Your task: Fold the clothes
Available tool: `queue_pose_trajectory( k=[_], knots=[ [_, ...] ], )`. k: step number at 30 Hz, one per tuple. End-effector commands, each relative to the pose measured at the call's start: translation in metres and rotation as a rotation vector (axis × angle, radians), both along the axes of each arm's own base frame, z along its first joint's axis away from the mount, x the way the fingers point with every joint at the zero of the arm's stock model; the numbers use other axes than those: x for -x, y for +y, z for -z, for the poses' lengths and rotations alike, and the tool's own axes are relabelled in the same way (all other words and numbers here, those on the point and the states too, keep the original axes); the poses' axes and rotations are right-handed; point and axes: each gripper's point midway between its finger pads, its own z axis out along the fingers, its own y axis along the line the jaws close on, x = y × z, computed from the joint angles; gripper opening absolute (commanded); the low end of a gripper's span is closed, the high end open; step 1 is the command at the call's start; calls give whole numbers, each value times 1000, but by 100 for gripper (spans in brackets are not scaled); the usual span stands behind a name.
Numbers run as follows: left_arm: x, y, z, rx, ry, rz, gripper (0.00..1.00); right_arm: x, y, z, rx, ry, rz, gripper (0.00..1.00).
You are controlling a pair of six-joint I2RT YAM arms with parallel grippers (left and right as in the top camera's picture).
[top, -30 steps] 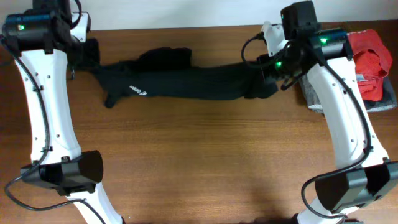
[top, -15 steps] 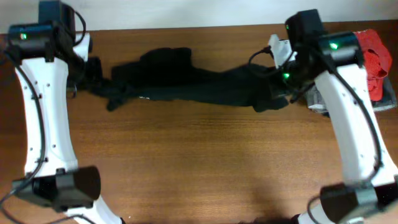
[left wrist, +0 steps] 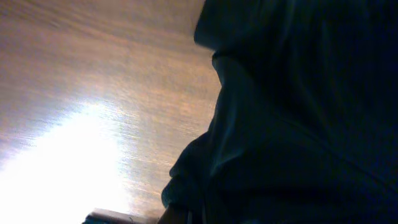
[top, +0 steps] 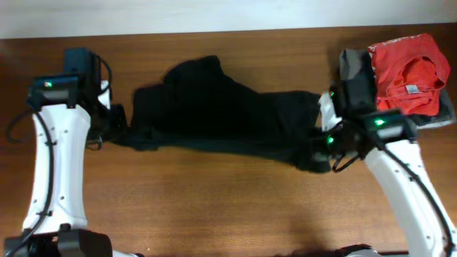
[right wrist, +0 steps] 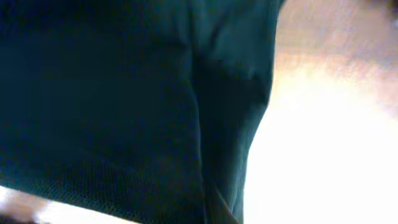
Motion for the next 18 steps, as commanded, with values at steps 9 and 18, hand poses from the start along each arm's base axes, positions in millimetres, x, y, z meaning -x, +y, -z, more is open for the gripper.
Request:
queue_pose_trajectory(
  k=[9,18],
  knots=[
    [29,-22,68,4,137,56,1,28,1,39,-48,132,89,4],
    [27,-16,73,-33,116,3,1,61,3,71,-66,265,128,4]
  ],
)
